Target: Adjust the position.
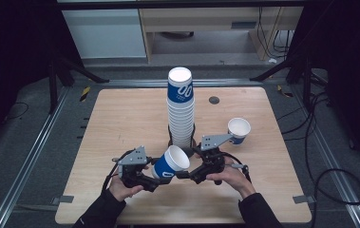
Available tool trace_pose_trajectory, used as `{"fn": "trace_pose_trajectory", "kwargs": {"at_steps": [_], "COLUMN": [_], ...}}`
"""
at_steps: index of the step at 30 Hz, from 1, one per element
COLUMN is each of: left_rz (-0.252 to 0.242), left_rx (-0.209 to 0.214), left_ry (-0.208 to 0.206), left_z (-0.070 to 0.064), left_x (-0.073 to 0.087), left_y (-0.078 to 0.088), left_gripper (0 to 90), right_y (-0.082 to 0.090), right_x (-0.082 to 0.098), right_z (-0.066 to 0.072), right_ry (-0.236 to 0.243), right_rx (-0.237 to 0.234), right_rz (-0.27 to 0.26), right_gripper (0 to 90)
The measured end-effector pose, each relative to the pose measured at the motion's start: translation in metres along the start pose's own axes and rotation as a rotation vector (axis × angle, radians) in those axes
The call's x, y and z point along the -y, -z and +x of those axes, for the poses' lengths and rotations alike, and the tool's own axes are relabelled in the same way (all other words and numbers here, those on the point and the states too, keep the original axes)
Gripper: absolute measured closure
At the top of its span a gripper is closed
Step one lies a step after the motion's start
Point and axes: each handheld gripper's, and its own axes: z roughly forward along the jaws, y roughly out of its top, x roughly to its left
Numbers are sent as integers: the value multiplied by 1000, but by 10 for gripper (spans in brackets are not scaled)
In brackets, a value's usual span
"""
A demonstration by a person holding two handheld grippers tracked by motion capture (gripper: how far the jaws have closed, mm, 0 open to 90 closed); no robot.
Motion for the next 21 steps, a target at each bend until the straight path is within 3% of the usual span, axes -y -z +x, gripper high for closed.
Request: {"fn": "trace_pose_trajectory", "kwargs": {"at_steps": [12,21], "left_rz": [-6,1], "left_rx": [-4,11], "left_ry": [-21,-16], "left_z": [-8,-7], "left_x": [-1,-1], "left_y": [-6,-8], "left_gripper": [261,254], "right_y": [-10,-9], "right_x": [1,1], "right_z": [2,4], "right_ry": [-44,-25], "right_rx": [-59,-60], "right_rz": [-18,-13], "right_gripper": [144,180]}}
